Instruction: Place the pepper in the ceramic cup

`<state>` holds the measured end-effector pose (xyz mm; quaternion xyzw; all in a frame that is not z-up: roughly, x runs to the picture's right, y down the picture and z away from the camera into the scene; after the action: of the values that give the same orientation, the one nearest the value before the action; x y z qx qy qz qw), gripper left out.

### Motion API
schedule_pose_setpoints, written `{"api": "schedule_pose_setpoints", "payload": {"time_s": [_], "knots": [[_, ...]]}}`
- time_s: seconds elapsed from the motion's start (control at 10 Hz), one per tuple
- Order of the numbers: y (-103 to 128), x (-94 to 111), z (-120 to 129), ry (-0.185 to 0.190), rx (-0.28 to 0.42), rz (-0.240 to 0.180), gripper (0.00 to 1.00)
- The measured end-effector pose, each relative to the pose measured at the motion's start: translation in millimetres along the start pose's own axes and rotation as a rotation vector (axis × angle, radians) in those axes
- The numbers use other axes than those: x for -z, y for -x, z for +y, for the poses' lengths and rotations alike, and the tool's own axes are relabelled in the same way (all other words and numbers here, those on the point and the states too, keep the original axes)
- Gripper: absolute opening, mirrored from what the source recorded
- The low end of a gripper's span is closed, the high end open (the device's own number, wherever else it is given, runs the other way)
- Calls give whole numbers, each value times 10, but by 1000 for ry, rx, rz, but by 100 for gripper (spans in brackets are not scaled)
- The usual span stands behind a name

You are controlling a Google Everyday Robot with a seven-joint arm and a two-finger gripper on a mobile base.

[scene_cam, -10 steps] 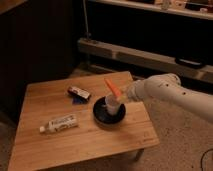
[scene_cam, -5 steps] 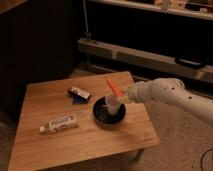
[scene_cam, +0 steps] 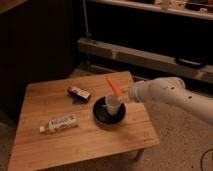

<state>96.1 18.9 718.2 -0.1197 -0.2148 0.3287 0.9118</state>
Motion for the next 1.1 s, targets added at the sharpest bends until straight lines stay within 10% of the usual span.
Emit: {"api": "schedule_pose_setpoints", "payload": {"time_s": [0.3,1.1], "knots": [[-13,19,-14,-9,-6,1,80],[-60,-21,3,-1,-20,6,80]]}}
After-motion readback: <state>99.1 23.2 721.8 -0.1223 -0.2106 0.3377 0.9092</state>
